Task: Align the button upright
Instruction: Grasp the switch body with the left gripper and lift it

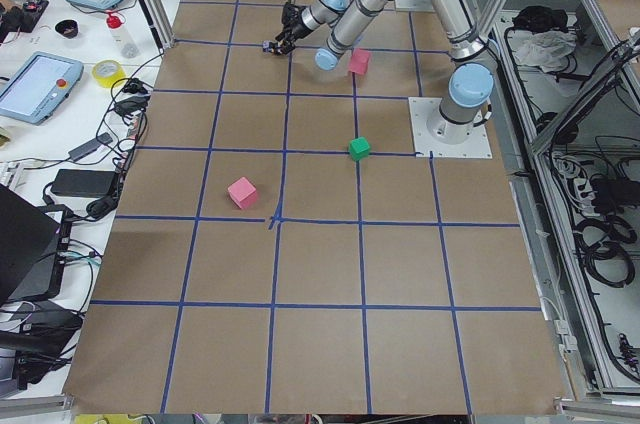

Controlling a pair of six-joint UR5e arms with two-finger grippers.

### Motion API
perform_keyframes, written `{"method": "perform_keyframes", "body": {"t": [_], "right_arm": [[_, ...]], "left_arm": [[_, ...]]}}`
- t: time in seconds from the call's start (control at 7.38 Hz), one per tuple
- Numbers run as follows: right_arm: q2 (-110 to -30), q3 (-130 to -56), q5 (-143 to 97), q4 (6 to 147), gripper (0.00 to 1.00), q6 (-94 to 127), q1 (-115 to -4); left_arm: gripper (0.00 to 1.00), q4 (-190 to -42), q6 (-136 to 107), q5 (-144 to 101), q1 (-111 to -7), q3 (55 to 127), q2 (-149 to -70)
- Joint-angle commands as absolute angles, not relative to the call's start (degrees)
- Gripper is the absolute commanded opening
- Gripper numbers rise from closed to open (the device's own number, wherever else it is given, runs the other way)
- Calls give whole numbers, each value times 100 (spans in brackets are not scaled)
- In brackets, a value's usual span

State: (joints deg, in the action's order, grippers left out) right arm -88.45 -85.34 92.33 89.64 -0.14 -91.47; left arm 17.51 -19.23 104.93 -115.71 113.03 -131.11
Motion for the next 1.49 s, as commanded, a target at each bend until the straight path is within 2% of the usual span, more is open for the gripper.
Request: {"method": "perform_keyframes", "body": {"t": [0.0, 0.14, 0.27, 0.41, 0.68, 1.08, 1.35], "right_arm": [[-8842, -8552, 9246, 9000, 100, -18, -9141], [-8842, -8552, 9246, 9000, 100, -18, -9141], [-8842, -8552, 9246, 9017, 100, -18, -9141], [-8842, -8552, 9246, 9018, 100, -18, -9132], [-8842, -8560, 9255, 9026, 100, -17, -9123], [-8842, -8560, 9290, 9018, 100, -9, -9114], [-8850, -8552, 9501, 8991, 100, -26, -9123]], "left_arm": [[44, 1932, -1863, 10494, -11575, 11460, -13052], [40, 1942, -1855, 10503, -11575, 11444, -13043], [20, 1942, -1854, 10503, -11575, 11443, -13043], [6, 1942, -1863, 10494, -11575, 11417, -13034], [4, 1663, -1785, 10485, -11575, 11225, -12807], [4, -1159, -1696, 10468, -11532, 10225, -12201], [4, -2893, -1696, 10067, -11322, 9889, -11858]]}}
